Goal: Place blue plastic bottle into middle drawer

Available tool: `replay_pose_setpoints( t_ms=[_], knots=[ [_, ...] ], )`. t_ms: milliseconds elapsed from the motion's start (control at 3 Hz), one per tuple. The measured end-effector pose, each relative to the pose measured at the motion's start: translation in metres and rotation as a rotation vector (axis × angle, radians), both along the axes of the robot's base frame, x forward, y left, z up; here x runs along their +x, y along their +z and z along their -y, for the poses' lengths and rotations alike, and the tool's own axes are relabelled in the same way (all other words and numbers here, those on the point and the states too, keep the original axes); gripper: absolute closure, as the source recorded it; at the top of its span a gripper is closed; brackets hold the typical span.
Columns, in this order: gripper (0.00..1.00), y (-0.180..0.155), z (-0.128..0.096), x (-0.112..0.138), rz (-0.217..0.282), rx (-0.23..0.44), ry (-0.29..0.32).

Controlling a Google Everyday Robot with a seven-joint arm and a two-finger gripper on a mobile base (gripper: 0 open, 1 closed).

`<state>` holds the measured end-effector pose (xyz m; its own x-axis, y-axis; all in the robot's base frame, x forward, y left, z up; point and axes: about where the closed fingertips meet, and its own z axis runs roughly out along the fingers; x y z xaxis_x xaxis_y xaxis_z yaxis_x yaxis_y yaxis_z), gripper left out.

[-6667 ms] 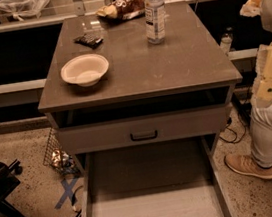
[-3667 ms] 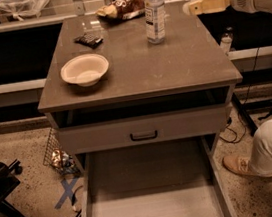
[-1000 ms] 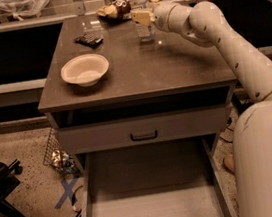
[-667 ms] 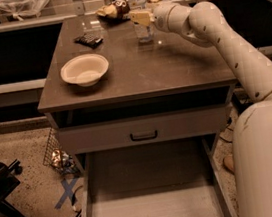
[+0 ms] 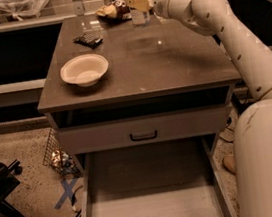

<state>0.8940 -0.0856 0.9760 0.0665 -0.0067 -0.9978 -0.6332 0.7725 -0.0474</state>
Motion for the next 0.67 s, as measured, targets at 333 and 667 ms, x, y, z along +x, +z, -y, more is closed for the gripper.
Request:
replay_pose_setpoints(
  t_ms=[333,667],
  knots=[
    [1.0,0.045,0.009,-0.045,0.09,0.011,0.02],
    [1.0,0.067,0.023,-0.105,0.133,0.002,0.015]
  ],
)
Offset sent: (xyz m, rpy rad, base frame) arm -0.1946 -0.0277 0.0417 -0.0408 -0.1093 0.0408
